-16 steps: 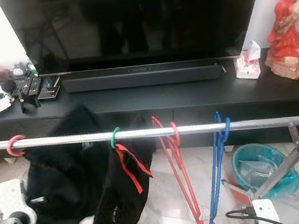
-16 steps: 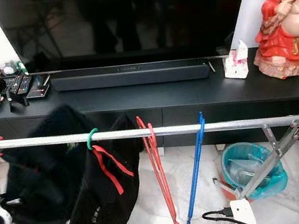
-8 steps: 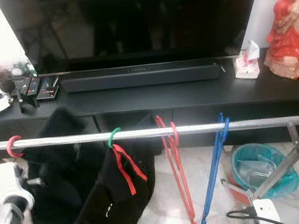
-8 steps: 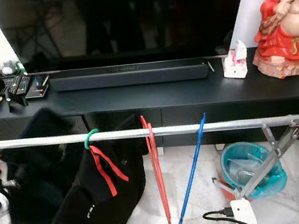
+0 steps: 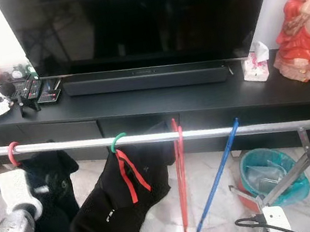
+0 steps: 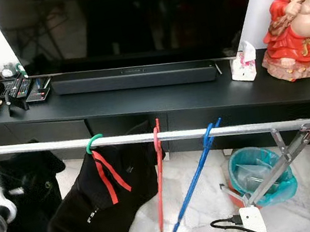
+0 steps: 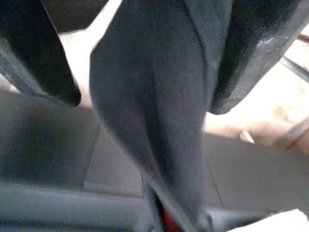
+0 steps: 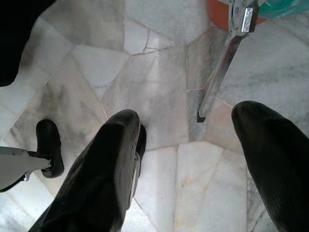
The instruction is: Hang hanger
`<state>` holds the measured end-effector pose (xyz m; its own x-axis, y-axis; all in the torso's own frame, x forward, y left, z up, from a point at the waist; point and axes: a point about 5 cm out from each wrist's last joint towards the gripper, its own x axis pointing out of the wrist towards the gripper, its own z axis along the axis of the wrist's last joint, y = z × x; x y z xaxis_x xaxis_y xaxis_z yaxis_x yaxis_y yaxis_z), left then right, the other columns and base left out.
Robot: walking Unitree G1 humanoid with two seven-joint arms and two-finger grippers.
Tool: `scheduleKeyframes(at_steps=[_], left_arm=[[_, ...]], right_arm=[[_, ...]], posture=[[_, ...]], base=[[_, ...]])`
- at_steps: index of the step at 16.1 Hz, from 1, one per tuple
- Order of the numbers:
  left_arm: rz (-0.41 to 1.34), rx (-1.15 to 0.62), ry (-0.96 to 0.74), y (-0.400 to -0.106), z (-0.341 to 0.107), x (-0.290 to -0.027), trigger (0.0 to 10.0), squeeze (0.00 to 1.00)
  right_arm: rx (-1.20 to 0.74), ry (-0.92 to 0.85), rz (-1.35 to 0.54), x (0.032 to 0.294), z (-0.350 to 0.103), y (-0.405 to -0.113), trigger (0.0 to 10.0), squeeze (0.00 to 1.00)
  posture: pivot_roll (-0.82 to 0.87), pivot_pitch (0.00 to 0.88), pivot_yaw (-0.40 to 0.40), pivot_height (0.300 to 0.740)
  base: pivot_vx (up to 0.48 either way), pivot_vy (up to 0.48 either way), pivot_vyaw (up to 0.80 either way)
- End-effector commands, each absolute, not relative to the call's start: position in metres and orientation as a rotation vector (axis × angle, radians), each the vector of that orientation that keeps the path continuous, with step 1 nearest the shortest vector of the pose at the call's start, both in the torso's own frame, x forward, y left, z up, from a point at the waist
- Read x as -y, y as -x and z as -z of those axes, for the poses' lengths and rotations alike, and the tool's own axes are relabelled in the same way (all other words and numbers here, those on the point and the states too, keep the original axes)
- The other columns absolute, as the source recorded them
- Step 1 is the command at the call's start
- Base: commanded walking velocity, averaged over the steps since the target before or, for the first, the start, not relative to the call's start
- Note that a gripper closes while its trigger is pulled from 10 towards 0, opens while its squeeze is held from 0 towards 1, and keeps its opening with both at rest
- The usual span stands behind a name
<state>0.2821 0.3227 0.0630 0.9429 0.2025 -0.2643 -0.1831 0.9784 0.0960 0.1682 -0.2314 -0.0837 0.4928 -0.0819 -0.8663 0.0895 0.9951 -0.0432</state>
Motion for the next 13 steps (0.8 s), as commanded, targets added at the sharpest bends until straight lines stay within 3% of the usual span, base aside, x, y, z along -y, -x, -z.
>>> scheduleKeyframes(at_steps=[1,2,3,13], left_arm=[[-0.196,-0.37,-0.046,-0.276,-0.046,-0.319,10.0,0.0],[-0.197,-0.379,-0.034,-0.275,-0.043,-0.317,3.1,0.0],[-0.196,-0.386,-0.014,-0.275,-0.04,-0.313,0.0,0.0],[-0.218,-0.345,-0.01,-0.283,-0.045,-0.309,0.0,0.0]], right_arm=[[-1.062,-0.003,0.106,0.233,0.084,-0.166,10.0,0.0],[-1.062,-0.003,0.106,0.233,0.084,-0.166,10.0,0.0],[-1.062,-0.002,0.106,0.233,0.084,-0.166,10.0,0.0],[-1.061,-0.004,0.105,0.233,0.084,-0.167,10.0,0.0]], posture=[[0.12,0.0,-0.032,0.74],[0.12,0.0,-0.032,0.74],[0.11,0.0,-0.033,0.74],[0.11,0.0,-0.032,0.74]], base=[[0.0,0.0,0.0],[0.0,0.0,0.0],[0.0,0.0,0.0],[0.0,0.0,0.0]])
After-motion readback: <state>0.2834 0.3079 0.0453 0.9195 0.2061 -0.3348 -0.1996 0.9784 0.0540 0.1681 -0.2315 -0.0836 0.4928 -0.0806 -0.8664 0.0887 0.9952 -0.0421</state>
